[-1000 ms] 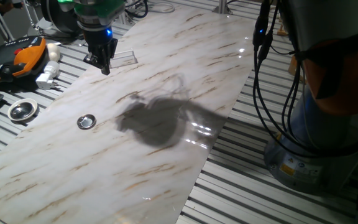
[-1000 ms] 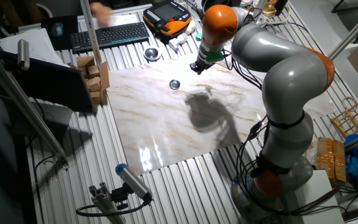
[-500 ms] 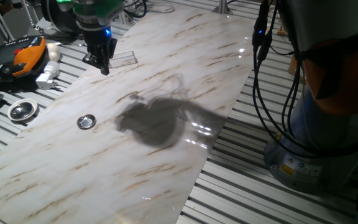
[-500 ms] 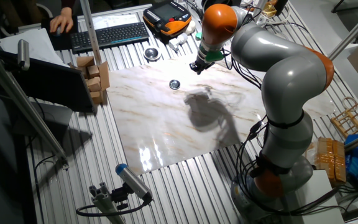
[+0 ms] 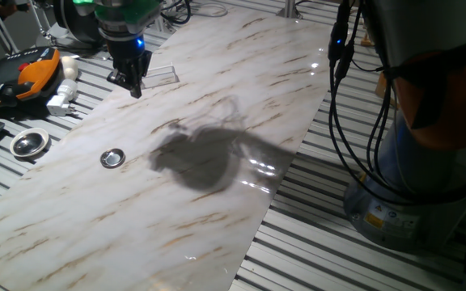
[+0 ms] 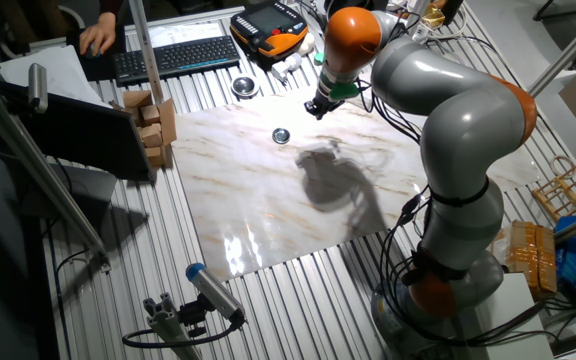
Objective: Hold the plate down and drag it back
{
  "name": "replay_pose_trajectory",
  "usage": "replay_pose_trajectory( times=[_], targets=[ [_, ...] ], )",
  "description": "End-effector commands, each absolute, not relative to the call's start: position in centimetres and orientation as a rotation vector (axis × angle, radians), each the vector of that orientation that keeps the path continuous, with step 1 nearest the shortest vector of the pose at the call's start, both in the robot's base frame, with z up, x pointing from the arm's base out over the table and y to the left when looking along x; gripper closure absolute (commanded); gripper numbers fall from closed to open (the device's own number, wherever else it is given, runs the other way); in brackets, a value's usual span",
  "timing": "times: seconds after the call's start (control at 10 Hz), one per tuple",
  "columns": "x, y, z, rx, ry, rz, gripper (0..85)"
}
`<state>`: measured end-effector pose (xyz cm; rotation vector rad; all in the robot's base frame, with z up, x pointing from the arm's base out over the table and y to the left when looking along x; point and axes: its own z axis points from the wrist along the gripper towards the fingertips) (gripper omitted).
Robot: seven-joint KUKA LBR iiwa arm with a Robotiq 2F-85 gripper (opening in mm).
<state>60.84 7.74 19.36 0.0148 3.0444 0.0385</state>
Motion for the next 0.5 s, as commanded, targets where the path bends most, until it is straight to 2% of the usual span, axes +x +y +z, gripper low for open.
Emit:
replay_pose_trajectory(
  times=[0.0,0.4],
  targets=[
    [60.83,7.76,19.35,0.015,3.044,0.038,85.0],
    [60.92,7.83,19.39,0.015,3.043,0.034,85.0]
  ],
)
